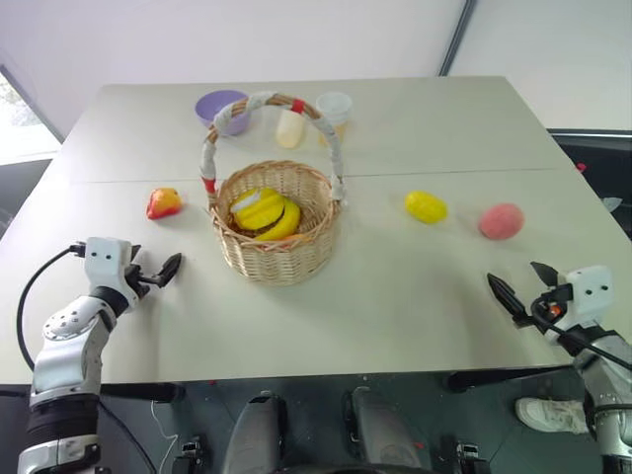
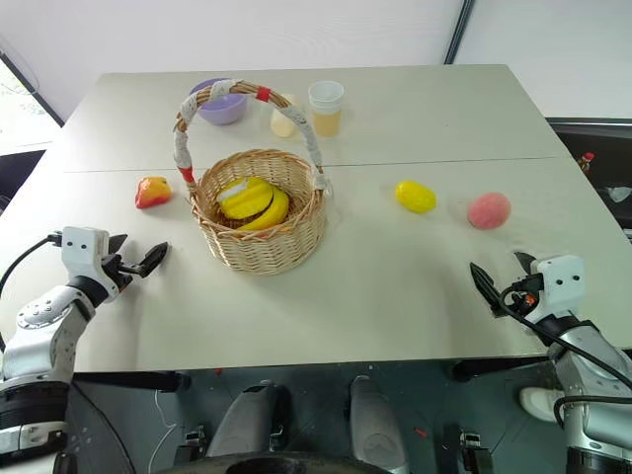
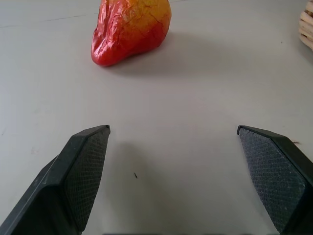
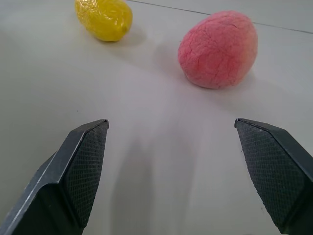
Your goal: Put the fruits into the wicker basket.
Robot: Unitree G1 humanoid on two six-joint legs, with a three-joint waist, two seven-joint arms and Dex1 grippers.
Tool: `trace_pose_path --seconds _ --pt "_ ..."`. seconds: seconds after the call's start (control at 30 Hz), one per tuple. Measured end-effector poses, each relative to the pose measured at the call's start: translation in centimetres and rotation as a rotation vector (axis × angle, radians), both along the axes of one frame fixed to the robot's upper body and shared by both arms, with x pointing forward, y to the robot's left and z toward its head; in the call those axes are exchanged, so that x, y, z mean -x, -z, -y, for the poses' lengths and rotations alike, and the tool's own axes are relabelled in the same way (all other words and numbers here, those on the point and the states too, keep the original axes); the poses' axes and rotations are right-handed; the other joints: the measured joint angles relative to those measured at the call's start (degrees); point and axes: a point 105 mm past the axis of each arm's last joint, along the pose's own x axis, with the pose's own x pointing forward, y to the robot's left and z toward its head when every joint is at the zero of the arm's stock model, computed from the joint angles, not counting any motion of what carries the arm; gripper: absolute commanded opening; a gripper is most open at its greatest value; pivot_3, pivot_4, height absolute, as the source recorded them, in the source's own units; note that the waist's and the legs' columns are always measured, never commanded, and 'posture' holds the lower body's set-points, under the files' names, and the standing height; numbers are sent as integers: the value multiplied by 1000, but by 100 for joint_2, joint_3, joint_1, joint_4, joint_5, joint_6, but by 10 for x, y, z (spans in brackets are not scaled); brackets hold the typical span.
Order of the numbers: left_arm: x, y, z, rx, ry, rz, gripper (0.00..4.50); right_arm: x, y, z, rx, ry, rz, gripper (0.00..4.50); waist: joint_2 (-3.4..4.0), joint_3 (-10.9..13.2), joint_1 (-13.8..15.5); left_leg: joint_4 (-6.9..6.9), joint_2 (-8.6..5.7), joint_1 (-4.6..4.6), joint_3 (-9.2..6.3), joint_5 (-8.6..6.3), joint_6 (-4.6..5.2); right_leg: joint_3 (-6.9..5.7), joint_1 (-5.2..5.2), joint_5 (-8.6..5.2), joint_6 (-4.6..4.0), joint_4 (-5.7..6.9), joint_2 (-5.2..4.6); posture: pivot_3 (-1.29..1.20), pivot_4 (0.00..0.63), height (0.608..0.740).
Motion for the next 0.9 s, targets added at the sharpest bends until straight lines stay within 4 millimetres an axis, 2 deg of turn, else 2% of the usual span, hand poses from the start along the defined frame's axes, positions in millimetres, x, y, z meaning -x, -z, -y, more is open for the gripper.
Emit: trace_pose_path --seconds 0.33,0.47,0.53,0.63,0.7,0.8,0.9 --pt "-2 -2 1 1 3 7 4500 -2 -2 -5 -1 -24 6 4323 0 0 -1 0 0 0 0 0 0 0 0 0 0 0 0 0 150 740" --pt "-3 -3 2 -1 6 10 4500 -3 -19 -22 12 -103 31 4323 0 0 -3 0 0 1 -1 0 0 0 0 0 0 1 0 0 150 740" --pt "-5 -6 3 3 11 19 4500 -5 -31 -36 31 -174 38 4323 0 0 -3 1 0 0 -1 0 0 0 0 0 0 2 0 0 150 740" --pt "-8 -10 7 10 28 33 4500 -5 -56 -68 36 -329 63 4323 0 0 -4 1 0 0 -4 0 0 -1 0 0 0 2 1 0 150 740" --pt "-9 -10 9 6 41 33 4500 0 -71 -92 39 -447 72 4323 -3 -2 6 1 0 -1 -6 0 0 -3 0 0 0 2 1 0 150 740" --pt "-12 -14 9 -21 38 42 4500 8 -85 -124 41 -603 64 4323 -11 -4 11 3 0 -3 -8 0 0 -3 1 0 0 1 0 0 150 740" --pt "-25 -26 5 -91 7 70 4500 9 -101 -169 62 -785 100 4323 -12 -4 -8 10 -3 -2 -9 0 0 -7 1 1 1 3 7 0 150 740"
